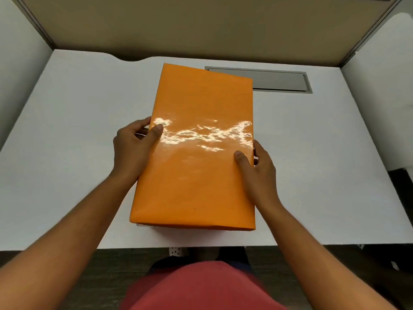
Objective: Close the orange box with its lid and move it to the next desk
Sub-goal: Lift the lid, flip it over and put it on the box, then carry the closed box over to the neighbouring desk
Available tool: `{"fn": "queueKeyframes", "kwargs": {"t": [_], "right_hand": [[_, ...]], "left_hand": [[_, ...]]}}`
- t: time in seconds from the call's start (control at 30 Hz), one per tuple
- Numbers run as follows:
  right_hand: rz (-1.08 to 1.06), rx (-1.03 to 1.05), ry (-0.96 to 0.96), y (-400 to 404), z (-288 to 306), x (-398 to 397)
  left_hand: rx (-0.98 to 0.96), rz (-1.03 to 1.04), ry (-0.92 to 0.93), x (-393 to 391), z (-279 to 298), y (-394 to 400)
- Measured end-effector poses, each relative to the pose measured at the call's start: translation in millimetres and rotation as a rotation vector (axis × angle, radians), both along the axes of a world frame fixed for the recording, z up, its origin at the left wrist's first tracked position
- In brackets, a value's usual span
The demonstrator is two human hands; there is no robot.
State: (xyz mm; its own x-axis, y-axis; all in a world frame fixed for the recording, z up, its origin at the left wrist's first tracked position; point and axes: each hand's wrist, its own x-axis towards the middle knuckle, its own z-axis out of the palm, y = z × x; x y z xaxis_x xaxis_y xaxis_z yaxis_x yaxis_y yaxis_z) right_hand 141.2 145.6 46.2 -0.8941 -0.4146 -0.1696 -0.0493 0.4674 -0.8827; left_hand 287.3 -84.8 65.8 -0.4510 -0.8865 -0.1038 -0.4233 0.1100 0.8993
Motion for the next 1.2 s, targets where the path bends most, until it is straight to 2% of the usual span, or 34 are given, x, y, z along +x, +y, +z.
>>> {"fn": "queueKeyframes", "kwargs": {"t": [0.23, 0.6, 0.9, 1.2], "right_hand": [[-0.006, 0.127, 0.038, -9.6, -12.3, 11.7], [0.041, 0.202, 0.141, -19.0, -23.4, 18.2], [0.088, 0.273, 0.232, -9.6, -36.7, 10.9], [0.100, 0.256, 0.172, -13.5, -33.5, 0.3]], "left_hand": [[-0.053, -0.031, -0.019, 12.3, -31.3, -8.9], [-0.033, -0.035, -0.038, 20.8, -58.6, -19.8], [-0.148, -0.052, -0.121, 13.4, -61.7, -9.1], [0.025, -0.116, -0.075, 12.4, -68.2, -18.5]]}}
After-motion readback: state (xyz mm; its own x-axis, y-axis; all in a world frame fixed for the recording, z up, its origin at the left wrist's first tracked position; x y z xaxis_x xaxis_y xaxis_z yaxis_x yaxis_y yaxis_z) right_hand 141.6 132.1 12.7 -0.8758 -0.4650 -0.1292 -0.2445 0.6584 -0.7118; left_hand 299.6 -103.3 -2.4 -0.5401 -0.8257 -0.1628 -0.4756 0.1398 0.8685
